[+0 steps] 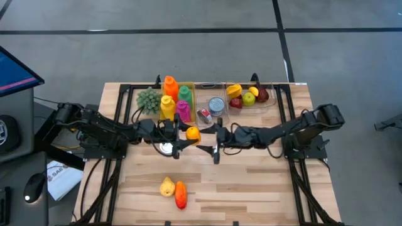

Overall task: Pick & Place Food Item
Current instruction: Put the yellow mango into the right transparent bin

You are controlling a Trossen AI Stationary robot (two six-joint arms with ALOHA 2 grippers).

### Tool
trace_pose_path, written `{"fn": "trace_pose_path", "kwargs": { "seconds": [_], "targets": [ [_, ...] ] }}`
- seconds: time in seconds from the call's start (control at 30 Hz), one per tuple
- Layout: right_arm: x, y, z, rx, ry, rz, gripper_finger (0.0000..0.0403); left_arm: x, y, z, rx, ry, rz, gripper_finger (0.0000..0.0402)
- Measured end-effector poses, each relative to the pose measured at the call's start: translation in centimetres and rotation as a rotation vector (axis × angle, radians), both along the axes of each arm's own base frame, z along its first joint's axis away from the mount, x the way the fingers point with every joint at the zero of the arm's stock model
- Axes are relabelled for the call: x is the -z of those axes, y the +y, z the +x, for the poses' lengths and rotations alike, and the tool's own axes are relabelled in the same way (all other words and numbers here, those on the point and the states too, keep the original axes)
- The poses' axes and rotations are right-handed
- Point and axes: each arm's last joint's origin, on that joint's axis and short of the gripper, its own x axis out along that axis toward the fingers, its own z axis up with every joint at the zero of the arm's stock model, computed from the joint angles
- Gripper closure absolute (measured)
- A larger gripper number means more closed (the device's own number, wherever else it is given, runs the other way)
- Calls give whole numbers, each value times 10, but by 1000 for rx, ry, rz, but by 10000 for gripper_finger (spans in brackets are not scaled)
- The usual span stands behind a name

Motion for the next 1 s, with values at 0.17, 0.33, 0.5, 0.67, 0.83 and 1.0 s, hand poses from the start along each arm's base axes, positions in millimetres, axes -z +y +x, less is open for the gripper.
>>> {"fn": "trace_pose_path", "kwargs": {
  "seconds": [0.17, 0.33, 0.5, 0.67, 0.83, 1.0],
  "targets": [
    [-3, -5, 16, 15, 58, 27, 109, 0, 0, 0, -1, -1, 0, 180],
    [1, -5, 33, -94, 73, 42, 110, 0, 0, 0, 2, -2, 1, 180],
    [1, -6, 39, -105, 72, 26, 138, 0, 0, 0, 5, -3, 0, 179],
    [-2, -9, 38, -101, 69, 28, 190, -1, 0, 0, 4, -10, -4, 165],
    [-3, -9, 38, -101, 68, 29, 218, -2, 0, 0, 1, -16, -5, 153],
    [-2, -9, 38, -102, 70, 28, 205, -4, 0, -1, 0, -29, -4, 139]
  ]
}}
